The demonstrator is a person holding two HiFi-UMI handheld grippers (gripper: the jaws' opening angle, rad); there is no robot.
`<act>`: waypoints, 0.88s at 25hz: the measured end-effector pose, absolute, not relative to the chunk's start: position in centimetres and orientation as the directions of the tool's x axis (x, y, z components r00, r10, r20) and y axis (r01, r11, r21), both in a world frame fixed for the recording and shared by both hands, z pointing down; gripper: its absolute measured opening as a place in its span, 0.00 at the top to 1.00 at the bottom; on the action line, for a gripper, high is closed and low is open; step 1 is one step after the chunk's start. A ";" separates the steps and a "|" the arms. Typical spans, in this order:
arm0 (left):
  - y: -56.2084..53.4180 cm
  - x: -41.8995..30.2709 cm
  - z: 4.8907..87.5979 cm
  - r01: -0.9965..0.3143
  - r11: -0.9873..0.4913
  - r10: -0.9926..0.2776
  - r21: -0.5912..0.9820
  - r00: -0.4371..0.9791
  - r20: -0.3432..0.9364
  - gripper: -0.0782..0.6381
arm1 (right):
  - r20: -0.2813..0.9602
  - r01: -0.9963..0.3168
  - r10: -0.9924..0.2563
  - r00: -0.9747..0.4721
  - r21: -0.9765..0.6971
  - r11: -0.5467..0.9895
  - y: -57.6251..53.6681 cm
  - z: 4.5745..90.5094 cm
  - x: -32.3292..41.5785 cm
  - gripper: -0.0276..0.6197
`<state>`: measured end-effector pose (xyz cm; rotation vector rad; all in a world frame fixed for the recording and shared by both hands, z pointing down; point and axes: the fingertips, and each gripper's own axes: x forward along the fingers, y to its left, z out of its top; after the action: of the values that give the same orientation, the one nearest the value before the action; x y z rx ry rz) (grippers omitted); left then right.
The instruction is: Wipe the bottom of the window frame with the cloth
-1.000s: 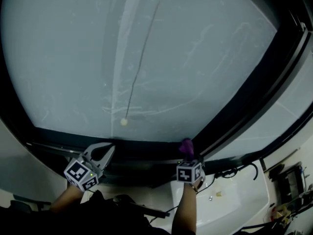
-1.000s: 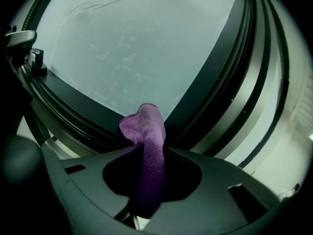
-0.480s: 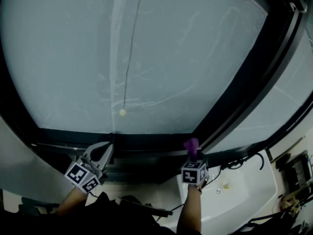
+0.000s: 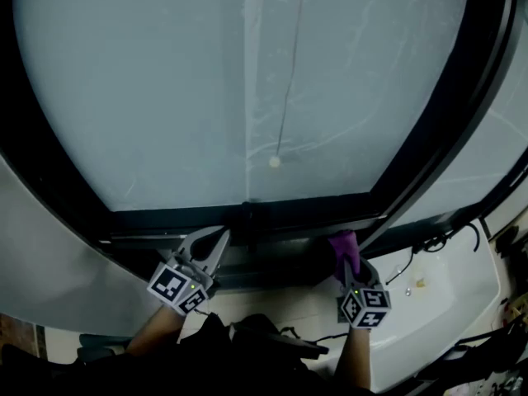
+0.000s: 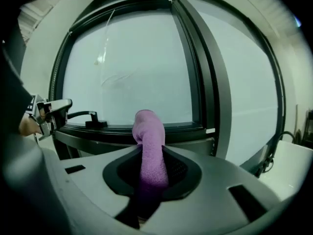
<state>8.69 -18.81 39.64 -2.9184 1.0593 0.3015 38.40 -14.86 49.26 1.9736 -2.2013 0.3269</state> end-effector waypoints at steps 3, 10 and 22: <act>-18.4 7.0 39.9 -0.649 -0.760 -0.644 0.042 0.741 -0.191 0.89 | 0.223 -0.992 -0.967 -0.126 -0.015 0.125 -14.2 48.3 37.0 0.84; -17.6 2.0 39.5 -0.663 -0.744 -0.665 0.087 0.720 -0.200 0.89 | 0.158 -0.983 -0.970 -0.183 -0.028 0.181 -13.0 46.8 32.9 0.84; -15.7 0.8 39.8 -0.661 -0.743 -0.667 0.108 0.717 -0.200 0.89 | 0.154 -0.978 -0.966 -0.207 -0.066 0.199 -11.2 46.3 31.5 0.84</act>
<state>0.79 -15.70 39.78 -2.9377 1.1361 0.3594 31.49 -11.21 46.28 1.9270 -2.3709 0.2282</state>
